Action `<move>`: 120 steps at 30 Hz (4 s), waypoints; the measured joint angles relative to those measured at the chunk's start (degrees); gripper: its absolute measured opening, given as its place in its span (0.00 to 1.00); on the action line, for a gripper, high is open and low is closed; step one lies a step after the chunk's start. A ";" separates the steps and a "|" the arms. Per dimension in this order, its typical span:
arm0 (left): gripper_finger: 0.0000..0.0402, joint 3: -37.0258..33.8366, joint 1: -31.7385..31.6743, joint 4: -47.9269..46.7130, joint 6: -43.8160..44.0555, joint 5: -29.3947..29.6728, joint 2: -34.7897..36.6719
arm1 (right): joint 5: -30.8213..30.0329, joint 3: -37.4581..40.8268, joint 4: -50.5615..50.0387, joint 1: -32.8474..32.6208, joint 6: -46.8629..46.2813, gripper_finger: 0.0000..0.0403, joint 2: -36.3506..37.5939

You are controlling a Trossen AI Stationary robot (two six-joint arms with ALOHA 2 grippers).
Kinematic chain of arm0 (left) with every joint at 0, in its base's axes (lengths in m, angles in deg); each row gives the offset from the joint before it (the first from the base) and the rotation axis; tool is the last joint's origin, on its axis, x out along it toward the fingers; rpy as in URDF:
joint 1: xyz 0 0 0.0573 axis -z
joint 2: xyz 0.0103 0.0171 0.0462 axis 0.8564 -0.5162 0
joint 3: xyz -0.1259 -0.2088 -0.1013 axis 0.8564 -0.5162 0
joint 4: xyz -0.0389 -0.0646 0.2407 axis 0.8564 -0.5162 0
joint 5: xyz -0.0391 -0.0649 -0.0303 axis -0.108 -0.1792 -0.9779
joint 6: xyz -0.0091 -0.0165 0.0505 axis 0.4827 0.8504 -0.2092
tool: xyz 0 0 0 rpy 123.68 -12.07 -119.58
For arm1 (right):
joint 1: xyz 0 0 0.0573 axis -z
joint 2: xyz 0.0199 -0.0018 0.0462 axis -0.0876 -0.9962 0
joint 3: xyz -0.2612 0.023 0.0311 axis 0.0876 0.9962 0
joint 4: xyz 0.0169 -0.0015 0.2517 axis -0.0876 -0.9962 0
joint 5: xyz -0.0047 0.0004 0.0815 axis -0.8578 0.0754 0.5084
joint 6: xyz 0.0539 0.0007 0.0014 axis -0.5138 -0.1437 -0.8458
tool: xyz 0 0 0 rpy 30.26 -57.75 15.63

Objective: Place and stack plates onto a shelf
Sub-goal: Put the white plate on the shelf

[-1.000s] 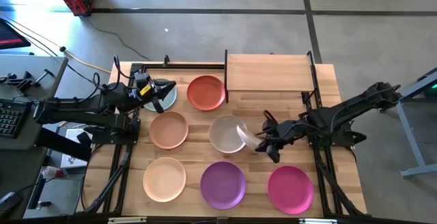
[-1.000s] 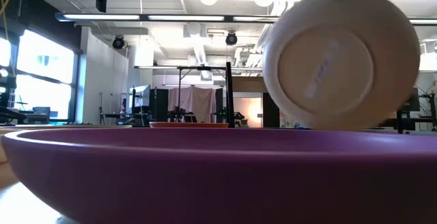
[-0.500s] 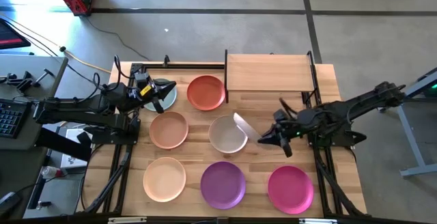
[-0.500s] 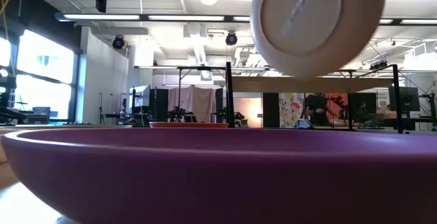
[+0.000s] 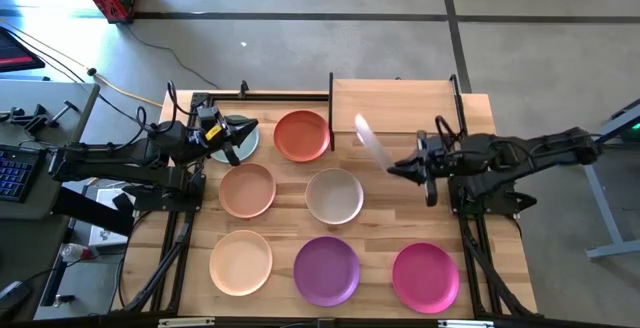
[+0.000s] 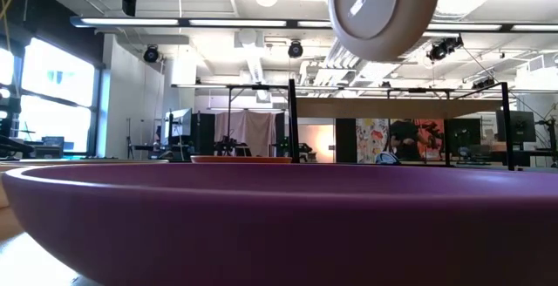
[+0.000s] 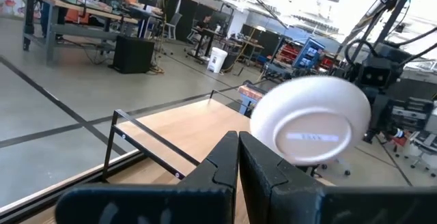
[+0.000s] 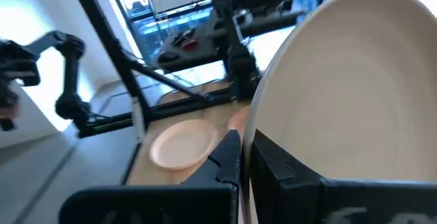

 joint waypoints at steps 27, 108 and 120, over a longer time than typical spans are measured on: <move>0.01 -0.04 -0.02 -1.51 0.55 0.87 -0.02 | -9.52 0.00 -25.69 20.58 24.68 0.00 2.05; 0.01 -0.55 -0.02 -1.09 2.66 0.59 -3.58 | -7.86 -0.02 -40.06 35.38 34.79 0.18 -7.39; 0.01 -0.55 -0.02 -1.07 2.66 0.60 -3.58 | -8.91 -0.64 -39.94 31.55 32.26 0.18 -7.39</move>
